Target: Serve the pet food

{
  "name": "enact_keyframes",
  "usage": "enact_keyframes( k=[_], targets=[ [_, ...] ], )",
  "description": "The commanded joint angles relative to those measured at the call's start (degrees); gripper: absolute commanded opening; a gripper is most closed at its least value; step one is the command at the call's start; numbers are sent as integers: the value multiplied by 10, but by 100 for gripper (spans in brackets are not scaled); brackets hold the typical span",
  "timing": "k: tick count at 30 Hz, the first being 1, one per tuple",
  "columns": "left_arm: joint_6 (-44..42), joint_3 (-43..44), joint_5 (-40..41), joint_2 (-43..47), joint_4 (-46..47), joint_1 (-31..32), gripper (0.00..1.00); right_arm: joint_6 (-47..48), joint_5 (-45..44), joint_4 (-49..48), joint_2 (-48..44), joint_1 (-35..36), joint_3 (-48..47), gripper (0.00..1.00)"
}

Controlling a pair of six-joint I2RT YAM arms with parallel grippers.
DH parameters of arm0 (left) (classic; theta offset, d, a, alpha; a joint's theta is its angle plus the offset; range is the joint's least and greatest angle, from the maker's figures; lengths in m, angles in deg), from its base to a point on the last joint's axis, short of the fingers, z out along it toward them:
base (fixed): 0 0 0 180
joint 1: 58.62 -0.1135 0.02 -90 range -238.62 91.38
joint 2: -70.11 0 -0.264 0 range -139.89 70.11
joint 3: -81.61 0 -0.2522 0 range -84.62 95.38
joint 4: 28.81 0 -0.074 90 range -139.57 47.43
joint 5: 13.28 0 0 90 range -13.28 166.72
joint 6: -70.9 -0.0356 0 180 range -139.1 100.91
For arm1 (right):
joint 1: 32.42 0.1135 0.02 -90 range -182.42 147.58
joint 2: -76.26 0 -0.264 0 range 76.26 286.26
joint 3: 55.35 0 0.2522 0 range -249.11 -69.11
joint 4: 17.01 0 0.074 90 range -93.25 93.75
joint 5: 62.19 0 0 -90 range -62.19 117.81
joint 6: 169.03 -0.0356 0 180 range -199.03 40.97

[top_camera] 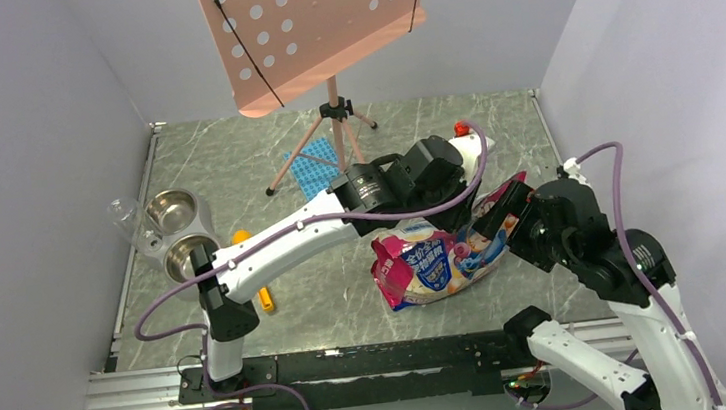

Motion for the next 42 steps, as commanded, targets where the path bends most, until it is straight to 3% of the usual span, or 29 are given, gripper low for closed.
enact_keyframes(
  k=[1,7,11,16,19,22,25,28,35,42],
  targets=[
    [-13,27,24,11,-14,0,32,-54,-30,71,21,3,-31,100],
    [-29,-9,-4,35,29,-5,39,-80,-65,56,-37,3,-24,99],
    [-31,34,-23,10,13,-13,39,-53,-104,64,-50,2,-62,82],
    [-34,59,-27,-14,-5,-18,34,-20,-94,26,-46,3,-87,53],
    [-29,46,-34,-10,1,-24,32,2,-69,-21,-46,2,-73,44],
    [-28,49,-39,-14,-2,-26,33,13,-45,-50,-32,2,-63,42],
    [-24,45,-50,-13,6,-27,46,17,-40,-61,-19,3,-68,42],
    [-16,49,-55,-17,10,-27,52,17,-34,-67,-18,2,-62,42],
    [-8,61,-43,-37,5,-27,44,15,-13,-72,-25,2,-41,42],
    [7,70,-50,-50,3,-27,50,23,-7,-71,-19,3,-38,41]
  ],
)
